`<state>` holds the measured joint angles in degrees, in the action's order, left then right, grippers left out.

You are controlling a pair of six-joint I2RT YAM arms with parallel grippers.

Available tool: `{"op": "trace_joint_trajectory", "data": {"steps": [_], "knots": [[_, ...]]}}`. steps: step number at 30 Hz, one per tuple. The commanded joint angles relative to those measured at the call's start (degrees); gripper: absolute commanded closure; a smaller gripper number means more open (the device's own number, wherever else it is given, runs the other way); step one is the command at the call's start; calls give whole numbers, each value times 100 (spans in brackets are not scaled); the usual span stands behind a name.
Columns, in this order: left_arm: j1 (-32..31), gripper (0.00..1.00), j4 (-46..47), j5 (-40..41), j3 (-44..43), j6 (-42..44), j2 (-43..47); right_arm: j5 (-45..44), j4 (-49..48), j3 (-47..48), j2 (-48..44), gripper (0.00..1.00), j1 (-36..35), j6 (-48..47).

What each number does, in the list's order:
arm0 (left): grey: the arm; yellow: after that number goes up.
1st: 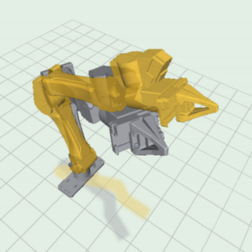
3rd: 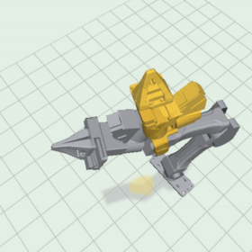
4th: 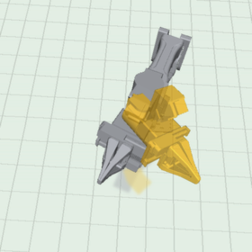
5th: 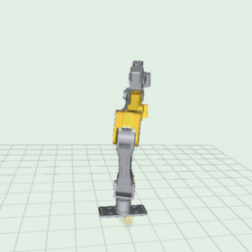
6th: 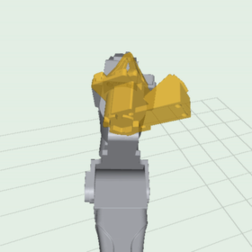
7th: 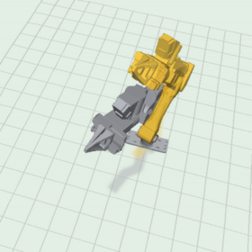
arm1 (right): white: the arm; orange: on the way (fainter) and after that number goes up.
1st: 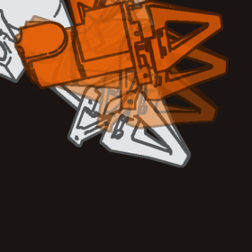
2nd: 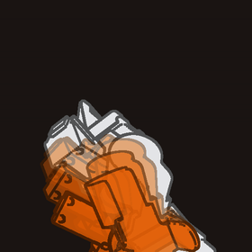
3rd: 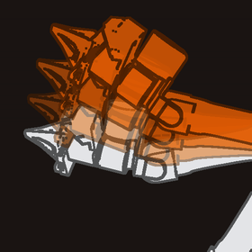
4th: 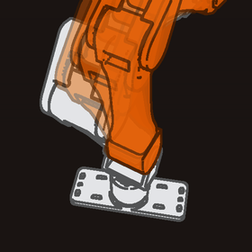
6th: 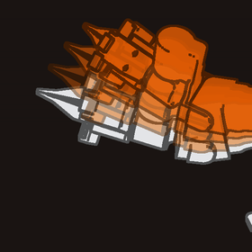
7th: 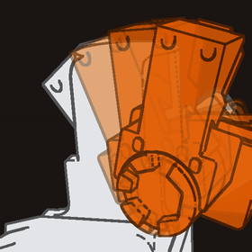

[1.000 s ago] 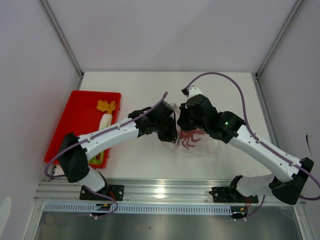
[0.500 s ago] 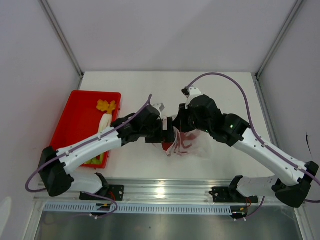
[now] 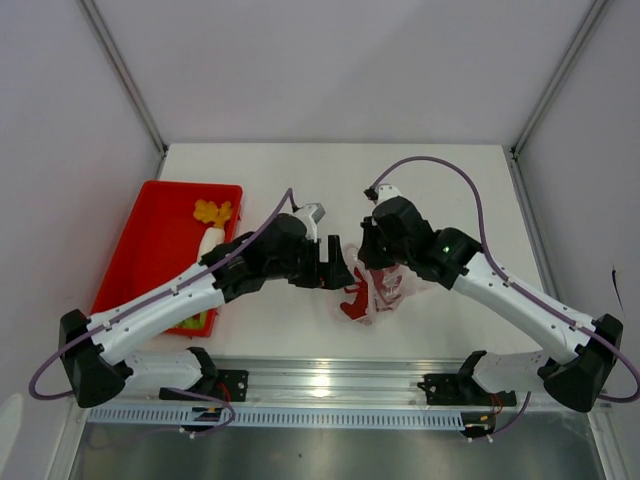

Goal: Place the food in the zip-top bag and seal the zipper
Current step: Place the fake lobster in the zipper food storage bag.

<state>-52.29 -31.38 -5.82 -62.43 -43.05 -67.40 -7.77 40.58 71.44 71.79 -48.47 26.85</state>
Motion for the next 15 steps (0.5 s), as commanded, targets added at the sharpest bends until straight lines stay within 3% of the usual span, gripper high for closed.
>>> {"op": "trace_joint_trajectory", "data": {"steps": [1, 6, 9, 15], "knots": [[-114, 9, -98, 362, -68, 112, 181, -277, 20, 116, -68, 100, -22, -118], [17, 10, -69, 1100, 311, 313, 1096, -672, 275, 204, -130, 100, 109, -355], [517, 10, -570, 918, 249, 420, 1202, -796, 354, 221, -139, 100, 171, -470], [2220, 12, -1397, 820, 232, 718, 1422, -744, 354, 169, -183, 100, 311, -637]]}}
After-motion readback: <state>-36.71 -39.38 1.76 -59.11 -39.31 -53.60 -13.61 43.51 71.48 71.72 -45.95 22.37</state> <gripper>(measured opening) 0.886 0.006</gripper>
